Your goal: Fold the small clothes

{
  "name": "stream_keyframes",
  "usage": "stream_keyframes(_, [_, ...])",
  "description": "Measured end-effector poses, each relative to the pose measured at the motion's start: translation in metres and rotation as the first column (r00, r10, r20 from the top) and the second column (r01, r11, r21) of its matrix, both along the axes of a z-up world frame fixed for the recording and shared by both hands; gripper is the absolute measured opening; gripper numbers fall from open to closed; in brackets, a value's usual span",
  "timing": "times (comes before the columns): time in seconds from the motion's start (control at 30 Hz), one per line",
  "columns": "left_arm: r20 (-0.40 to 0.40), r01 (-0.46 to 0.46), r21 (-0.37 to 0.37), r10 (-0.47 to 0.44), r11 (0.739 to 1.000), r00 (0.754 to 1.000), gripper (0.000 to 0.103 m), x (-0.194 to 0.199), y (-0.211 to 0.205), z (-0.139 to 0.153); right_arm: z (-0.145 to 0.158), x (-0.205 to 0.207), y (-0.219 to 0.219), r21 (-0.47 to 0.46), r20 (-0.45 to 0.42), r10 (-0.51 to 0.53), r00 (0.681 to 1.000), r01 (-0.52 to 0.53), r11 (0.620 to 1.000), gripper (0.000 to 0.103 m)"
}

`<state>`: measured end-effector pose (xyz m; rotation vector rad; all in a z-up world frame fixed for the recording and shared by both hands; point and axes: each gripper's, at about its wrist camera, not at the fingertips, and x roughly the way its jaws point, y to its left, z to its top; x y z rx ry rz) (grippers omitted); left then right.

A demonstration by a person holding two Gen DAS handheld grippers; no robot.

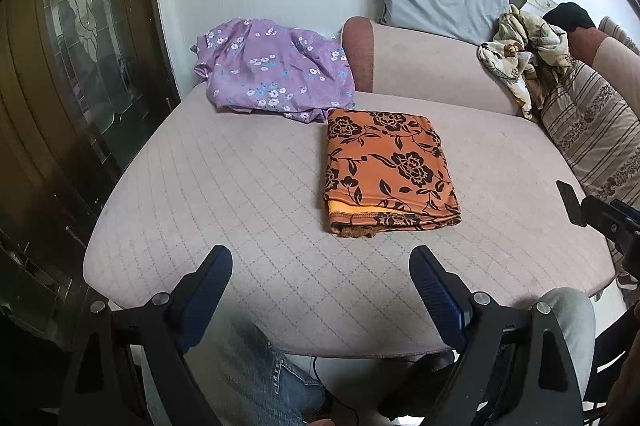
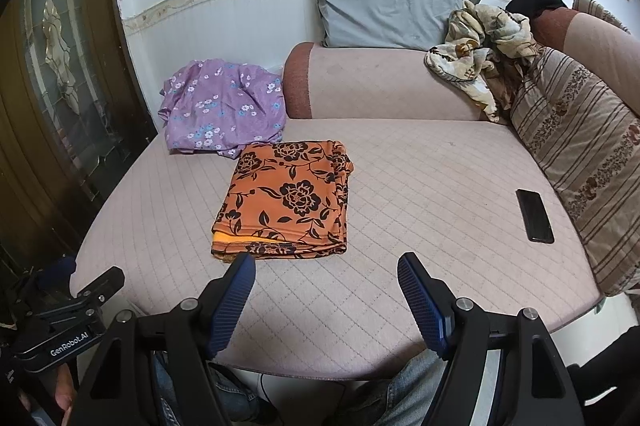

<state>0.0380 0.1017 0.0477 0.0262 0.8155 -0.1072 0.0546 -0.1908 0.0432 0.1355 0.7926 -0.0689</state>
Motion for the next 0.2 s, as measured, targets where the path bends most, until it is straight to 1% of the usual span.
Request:
stream_keyframes(0.07, [0.009, 0.007, 0.003, -0.007, 1.000, 1.000, 0.091, 0.004, 0.000, -0.001, -0.002, 0.003, 0.000, 0.000, -0.004, 0.000, 1.000, 0.000, 1.000, 0.077])
stream_keyframes(0.13, [0.038, 0.014, -0.001, -0.014, 1.000, 0.999, 0.090, 0.007, 0.000, -0.003, -0.005, 0.007, -0.001, -0.002, -0.006, 0.001, 1.000, -0.001, 1.000, 0.077])
stream_keyframes(0.17, [0.041, 0.011, -0.007, -0.011, 1.000, 0.999, 0.090, 0.013, 0.002, -0.005, -0.006, 0.009, -0.001, -0.002, -0.006, 0.003, 1.000, -0.003, 1.000, 0.077])
stream_keyframes(0.2, [0.028, 0.011, -0.014, -0.011, 1.000, 1.000, 0.090, 0.020, 0.003, -0.007, -0.009, 0.011, -0.002, 0.003, -0.002, 0.012, 1.000, -0.012, 1.000, 0.077])
